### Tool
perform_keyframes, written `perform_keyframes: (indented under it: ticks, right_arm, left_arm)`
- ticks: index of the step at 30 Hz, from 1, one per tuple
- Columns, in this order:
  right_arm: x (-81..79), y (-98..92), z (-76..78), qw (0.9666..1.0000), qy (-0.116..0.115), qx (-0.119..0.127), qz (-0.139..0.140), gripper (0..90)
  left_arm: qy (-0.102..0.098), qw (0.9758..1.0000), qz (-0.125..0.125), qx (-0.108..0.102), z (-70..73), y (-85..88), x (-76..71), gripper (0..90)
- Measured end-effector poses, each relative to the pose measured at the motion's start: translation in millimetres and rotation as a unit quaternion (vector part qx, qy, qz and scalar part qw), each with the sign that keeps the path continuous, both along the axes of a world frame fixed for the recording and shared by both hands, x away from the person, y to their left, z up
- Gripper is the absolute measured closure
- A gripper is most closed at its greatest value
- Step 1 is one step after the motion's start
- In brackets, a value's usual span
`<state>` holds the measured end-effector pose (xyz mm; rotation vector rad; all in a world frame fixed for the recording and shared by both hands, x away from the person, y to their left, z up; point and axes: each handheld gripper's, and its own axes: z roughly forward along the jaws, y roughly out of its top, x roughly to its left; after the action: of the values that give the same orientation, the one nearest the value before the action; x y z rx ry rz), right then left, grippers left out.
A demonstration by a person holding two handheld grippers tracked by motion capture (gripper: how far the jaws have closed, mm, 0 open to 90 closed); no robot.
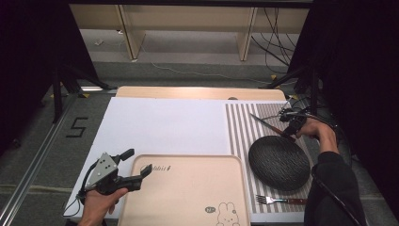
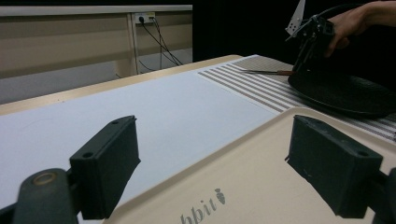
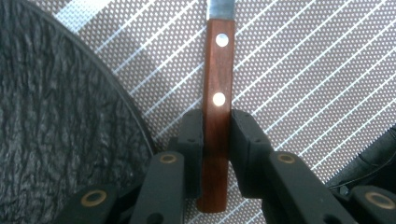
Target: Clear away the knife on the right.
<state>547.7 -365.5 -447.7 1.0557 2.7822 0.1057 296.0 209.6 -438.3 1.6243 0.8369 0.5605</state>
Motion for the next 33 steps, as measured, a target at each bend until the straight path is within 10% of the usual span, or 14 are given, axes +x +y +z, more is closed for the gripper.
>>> perform_keyframes:
  ticks: [33]
  right_arm:
    - [3.8,23.1,27.2,0.9977,-0.058,-0.032,0.009,76.5]
  left_arm:
    - [-0.002,1.0,0.0,-0.005,0.7,0.3,-0.3,15.8]
